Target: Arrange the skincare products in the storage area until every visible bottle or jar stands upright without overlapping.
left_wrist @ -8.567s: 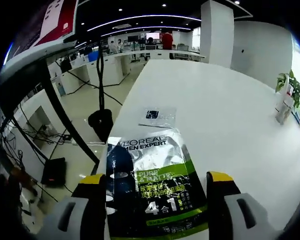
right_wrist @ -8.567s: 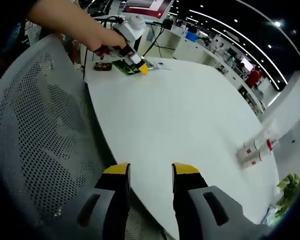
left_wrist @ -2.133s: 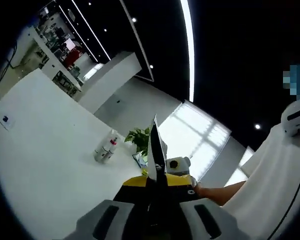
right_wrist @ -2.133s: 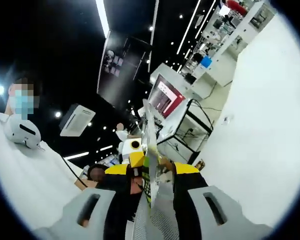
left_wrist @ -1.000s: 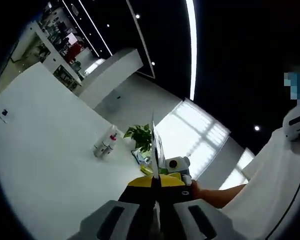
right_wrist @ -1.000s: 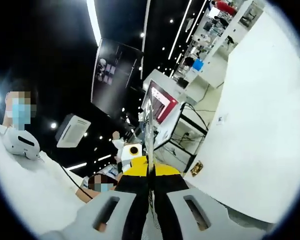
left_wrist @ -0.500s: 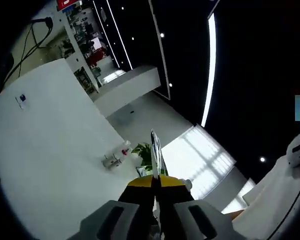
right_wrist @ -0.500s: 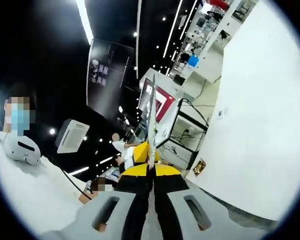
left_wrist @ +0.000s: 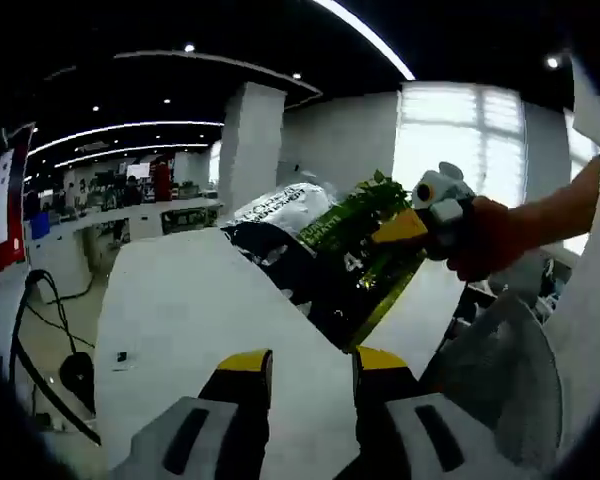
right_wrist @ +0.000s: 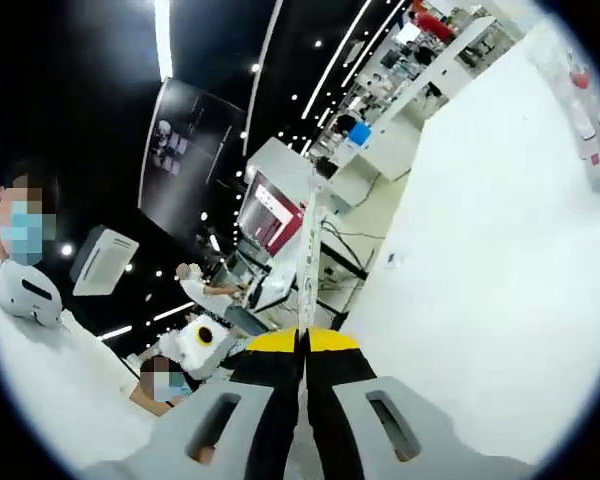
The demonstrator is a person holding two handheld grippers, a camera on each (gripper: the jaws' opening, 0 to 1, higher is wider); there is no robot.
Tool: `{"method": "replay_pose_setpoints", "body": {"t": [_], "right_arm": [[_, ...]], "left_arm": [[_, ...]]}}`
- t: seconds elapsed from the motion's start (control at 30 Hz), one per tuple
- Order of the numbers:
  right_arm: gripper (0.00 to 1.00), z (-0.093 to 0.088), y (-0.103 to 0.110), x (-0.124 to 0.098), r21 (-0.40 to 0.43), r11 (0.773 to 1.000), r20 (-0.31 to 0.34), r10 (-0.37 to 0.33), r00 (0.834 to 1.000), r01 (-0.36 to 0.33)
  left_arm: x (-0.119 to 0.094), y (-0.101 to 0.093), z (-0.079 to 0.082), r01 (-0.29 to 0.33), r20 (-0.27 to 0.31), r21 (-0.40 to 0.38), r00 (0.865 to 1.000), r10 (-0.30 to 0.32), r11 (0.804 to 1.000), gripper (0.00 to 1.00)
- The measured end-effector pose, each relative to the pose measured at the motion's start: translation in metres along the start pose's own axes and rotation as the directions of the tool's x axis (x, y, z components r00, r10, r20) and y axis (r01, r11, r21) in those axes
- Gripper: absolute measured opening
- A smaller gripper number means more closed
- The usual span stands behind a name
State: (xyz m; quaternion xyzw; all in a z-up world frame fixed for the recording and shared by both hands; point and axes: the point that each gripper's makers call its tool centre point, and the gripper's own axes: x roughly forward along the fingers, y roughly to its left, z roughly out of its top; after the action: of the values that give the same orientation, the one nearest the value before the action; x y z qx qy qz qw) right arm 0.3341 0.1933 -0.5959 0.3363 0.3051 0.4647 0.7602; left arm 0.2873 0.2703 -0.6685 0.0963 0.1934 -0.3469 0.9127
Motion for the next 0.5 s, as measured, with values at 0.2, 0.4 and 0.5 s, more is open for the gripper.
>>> {"method": "replay_pose_setpoints", "body": {"t": [0.2, 0.4, 0.5], "right_arm": [[0.00, 0.035, -0.039, 0.001, 0.039, 0.996, 0.019, -0.084, 0.996, 0.083], [0.00, 0.051, -0.091, 0.008, 0.105, 0.971, -0.006, -0.216, 0.976, 0.215], [0.00, 0.054, -0.109, 0.008, 0.102, 0.959, -0.044, -0.263, 0.964, 0.266]], "left_arm": [[0.006, -0.013, -0.003, -0.019, -0.006, 0.210, 1.000, 0.020, 0.977, 0.18], [0.012, -0.005, -0.027, -0.016, -0.121, 0.200, 0.992, 0.041, 0.980, 0.18], [0.011, 0.001, -0.032, -0.036, -0.138, 0.203, 0.988, 0.065, 0.979, 0.18]]}}
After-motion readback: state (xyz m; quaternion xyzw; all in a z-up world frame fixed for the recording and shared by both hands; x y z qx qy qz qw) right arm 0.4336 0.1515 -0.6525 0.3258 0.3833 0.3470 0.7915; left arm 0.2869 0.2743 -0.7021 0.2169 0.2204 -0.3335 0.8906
